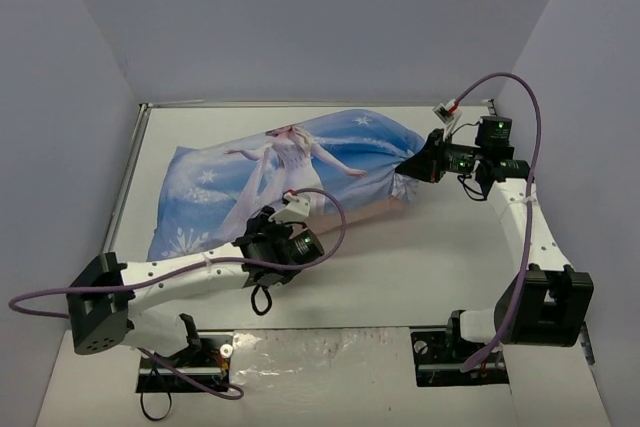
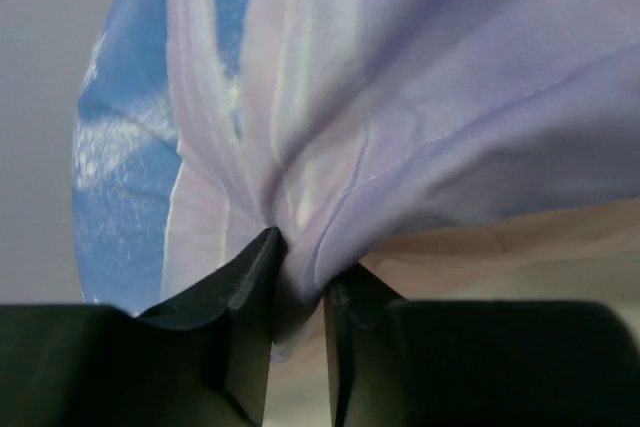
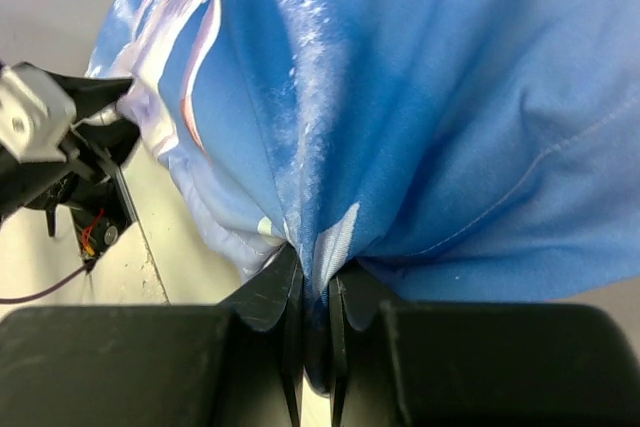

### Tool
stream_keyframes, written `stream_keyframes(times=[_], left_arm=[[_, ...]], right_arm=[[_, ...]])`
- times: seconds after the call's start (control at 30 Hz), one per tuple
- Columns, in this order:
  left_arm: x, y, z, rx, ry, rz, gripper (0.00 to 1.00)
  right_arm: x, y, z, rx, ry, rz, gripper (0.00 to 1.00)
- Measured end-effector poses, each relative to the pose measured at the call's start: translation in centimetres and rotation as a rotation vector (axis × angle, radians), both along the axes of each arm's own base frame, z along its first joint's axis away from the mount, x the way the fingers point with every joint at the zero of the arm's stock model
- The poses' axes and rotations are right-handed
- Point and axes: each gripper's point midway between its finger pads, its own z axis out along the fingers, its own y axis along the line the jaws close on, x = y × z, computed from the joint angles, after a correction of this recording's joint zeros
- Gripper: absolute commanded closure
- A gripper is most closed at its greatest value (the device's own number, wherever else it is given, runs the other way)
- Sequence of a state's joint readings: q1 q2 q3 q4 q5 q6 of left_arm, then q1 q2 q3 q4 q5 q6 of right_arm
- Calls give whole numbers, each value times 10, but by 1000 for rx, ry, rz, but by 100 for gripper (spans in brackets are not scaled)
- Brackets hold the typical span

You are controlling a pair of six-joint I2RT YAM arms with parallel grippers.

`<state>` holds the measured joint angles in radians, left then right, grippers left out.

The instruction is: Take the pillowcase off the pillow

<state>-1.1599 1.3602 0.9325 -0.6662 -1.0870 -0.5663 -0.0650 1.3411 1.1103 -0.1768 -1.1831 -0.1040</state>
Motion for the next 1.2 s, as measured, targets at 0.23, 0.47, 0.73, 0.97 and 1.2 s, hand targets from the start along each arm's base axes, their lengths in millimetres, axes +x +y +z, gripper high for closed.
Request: stream_keyframes(times=[0.23, 0.47, 0.73, 0.97, 1.2], left_arm=[[0, 3, 34, -123, -2, -63, 98], [-37, -13, 138, -326, -157, -257, 98], [-24, 10, 232, -382, -397, -189, 98], [77, 56, 199, -490, -387, 48, 98], [148, 9, 96, -593, -105, 19, 56]], right_arm=[[-5, -2, 9, 7, -9, -14, 100], [-19, -1, 47, 43, -76, 3, 100], [-60, 22, 118, 140, -95, 68, 100], [-35, 22, 72, 124, 88, -147, 100], [13, -6, -76, -35, 389, -428, 37]])
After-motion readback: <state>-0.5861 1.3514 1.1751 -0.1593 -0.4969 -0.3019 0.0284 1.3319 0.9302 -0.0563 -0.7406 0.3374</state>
